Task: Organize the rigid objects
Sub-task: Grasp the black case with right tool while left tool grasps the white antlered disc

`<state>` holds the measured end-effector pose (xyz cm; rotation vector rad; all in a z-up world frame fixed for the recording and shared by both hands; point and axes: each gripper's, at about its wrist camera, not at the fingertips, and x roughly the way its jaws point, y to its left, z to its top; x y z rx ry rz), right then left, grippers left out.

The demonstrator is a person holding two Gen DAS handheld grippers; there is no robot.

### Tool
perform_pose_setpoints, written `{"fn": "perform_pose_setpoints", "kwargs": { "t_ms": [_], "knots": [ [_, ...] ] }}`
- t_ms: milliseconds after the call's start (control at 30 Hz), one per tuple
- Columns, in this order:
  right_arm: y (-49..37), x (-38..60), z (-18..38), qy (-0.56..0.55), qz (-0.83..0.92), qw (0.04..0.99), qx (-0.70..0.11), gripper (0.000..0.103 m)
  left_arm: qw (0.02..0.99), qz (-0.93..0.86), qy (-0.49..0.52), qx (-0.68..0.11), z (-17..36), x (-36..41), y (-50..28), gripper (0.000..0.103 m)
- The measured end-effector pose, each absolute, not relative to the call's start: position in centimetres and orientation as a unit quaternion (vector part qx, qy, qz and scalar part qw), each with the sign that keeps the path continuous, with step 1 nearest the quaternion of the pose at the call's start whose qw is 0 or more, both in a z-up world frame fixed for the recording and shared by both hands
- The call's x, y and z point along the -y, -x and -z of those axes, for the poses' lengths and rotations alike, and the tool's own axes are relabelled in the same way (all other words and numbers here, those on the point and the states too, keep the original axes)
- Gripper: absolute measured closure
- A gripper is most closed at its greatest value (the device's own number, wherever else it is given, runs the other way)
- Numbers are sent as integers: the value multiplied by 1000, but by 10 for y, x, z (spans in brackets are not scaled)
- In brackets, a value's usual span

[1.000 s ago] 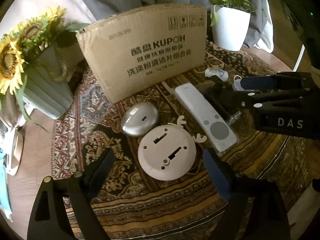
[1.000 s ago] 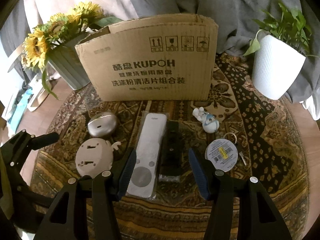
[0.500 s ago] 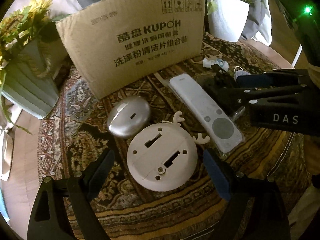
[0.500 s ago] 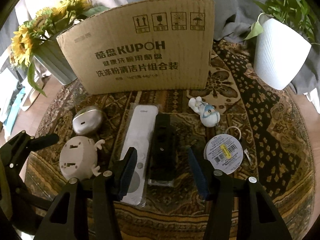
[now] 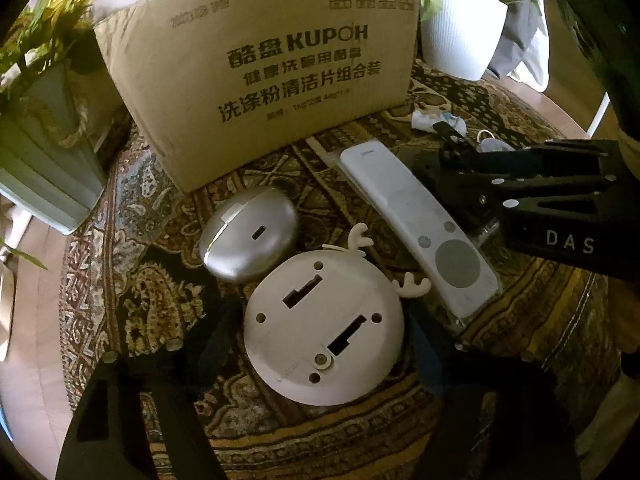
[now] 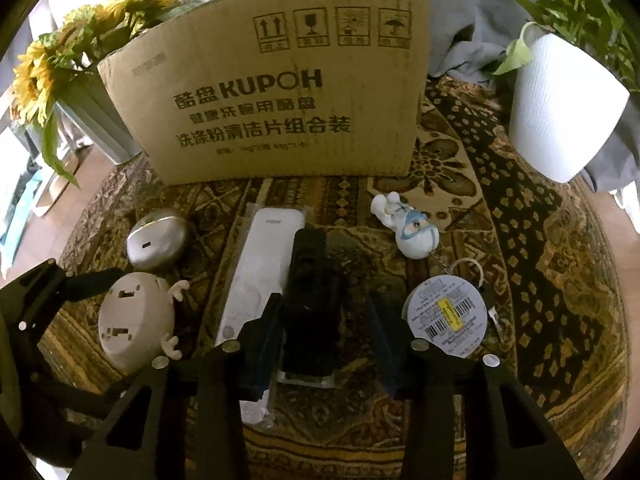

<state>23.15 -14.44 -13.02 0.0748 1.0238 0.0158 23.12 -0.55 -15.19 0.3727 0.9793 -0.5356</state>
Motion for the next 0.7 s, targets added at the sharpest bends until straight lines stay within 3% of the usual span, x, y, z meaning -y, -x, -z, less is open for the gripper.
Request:
{"fn": "perform_pose_setpoints", "kwargs": {
  "t_ms": [367, 433, 700],
  "knots": [
    [-240, 150, 142, -56, -10, 863, -502, 67, 843, 231, -113, -473, 155, 4, -242, 29],
    [-240, 152, 145, -62, -10, 861, -505, 72, 847, 223, -103, -471, 155, 4, -241, 29],
    [-236, 155, 144, -61, -15, 864, -499, 73, 856, 193, -71, -474, 150, -1, -229, 29]
  ]
}}
